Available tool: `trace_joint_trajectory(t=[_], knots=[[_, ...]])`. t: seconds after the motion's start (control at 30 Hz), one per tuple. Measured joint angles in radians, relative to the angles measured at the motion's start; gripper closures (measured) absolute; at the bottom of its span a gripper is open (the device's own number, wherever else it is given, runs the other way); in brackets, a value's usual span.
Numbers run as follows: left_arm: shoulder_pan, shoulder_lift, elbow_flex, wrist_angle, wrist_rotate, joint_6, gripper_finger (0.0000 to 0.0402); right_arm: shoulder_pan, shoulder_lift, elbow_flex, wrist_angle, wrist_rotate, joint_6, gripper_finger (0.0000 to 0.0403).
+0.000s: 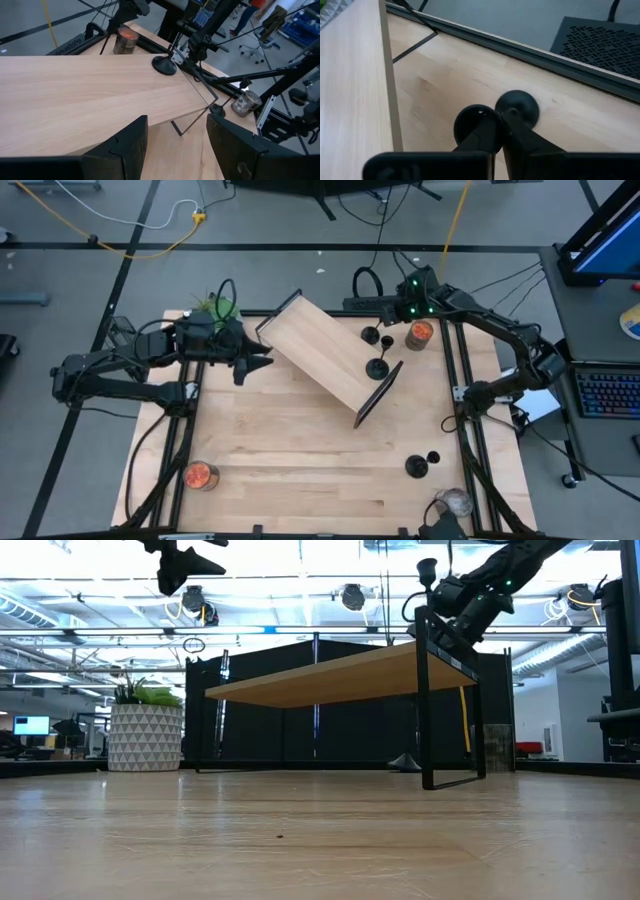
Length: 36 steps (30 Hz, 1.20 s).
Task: Pick & Place candle stick holders
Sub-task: Put the top black candle holder on the shelf
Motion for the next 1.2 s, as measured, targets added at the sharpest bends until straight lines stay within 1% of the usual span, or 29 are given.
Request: trace_joint_trajectory(t=[0.17,0.27,0.47,0.67,0.87,1.0,1.2], knots=[[-0.004,0.0,0.0,0.0,0.0,0.004,0.0192,0.001,-0.075,-0.006,-0.009,0.004,0.03,0.0401],[-0.004,0.0,0.0,0.0,-0.001,0.004,0.0192,0.0,-0.117,-0.006,-0.012,0.025,0.034,0.04],[-0.004,0.0,0.0,0.0,-0.001,-0.016,0.0192,0.002,-0.157,-0.005,-0.029,0.029,0.051,0.04],[-0.003,0.0,0.0,0.0,-0.002,-0.021,0.0192,0.023,-0.195,-0.003,0.053,0.028,0.087,0.04],[-0.003,0.0,0.0,0.016,-0.004,-0.02,0.0192,0.046,-0.262,-0.002,0.192,0.03,0.113,0.0401],[-0.003,0.015,0.0,0.101,-0.005,0.008,0.0192,0.068,-0.306,-0.001,0.321,0.021,0.141,0.0401],[-0.004,0.088,0.001,0.303,-0.006,0.139,0.0192,0.122,-0.341,-0.001,0.464,-0.059,0.177,0.0401]])
